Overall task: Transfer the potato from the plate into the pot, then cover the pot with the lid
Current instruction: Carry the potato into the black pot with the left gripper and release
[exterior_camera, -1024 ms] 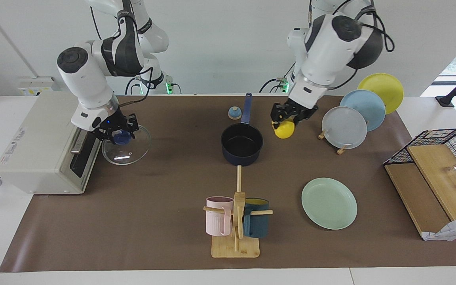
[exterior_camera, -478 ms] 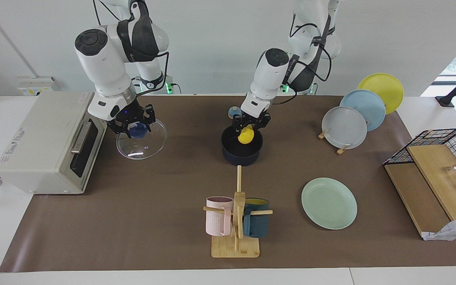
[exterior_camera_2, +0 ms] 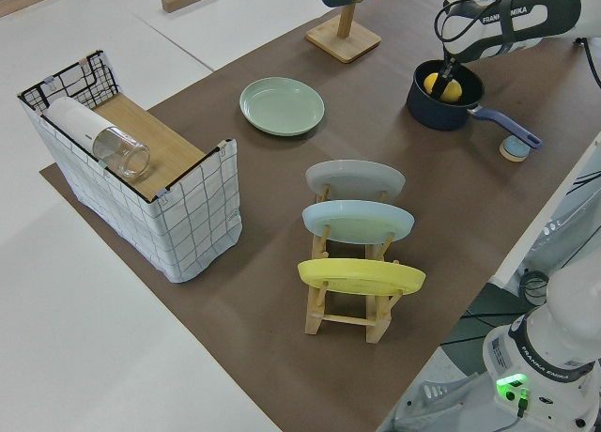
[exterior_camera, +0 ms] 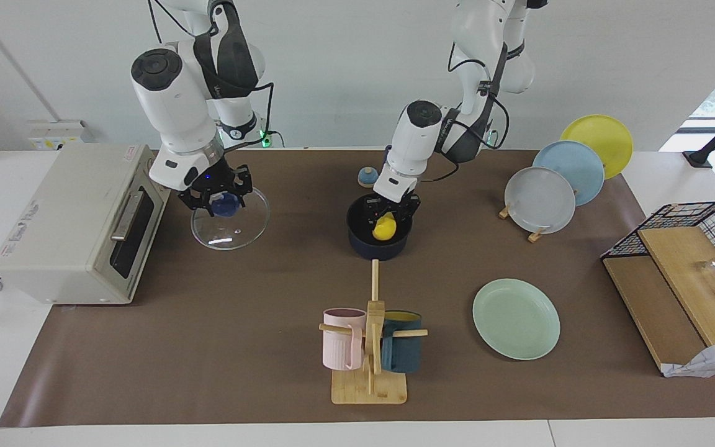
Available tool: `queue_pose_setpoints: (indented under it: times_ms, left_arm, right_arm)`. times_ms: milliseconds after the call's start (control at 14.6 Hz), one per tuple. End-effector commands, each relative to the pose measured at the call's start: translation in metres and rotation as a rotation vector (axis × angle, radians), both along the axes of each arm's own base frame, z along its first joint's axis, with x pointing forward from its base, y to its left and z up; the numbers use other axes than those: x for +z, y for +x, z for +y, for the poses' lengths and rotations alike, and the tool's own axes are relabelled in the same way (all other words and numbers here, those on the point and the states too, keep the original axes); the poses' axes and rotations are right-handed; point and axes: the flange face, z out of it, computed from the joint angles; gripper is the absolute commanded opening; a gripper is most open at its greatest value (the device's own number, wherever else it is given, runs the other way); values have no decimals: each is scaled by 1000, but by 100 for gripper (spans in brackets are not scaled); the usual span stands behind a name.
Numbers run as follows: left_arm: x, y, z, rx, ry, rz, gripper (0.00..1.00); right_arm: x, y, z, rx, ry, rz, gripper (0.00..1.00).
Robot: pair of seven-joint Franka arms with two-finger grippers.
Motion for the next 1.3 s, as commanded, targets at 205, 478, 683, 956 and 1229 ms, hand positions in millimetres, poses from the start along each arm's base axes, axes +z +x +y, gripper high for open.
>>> queue_pose_setpoints:
  times_ms: [205,478,683,956,1229]
  left_arm:
    - [-29,-22,-18,1,38,-31,0]
    - [-35,-23,-22,-31,65,-50,0]
    - [-23,-15,-16,-61,75,-60,100]
    - [62,32,10,-70,128,0,100]
    - [160,79,74,-62,84,50,100]
  right_arm:
    - [5,-3,6,-39,12,-7,0]
    - [5,-3,6,-41,14,-9,0]
    - [5,-3,6,-41,14,-9,0]
    - [9,-2,9,-47,14,-13,0]
    - [19,-11,66,-115,19,-37,0]
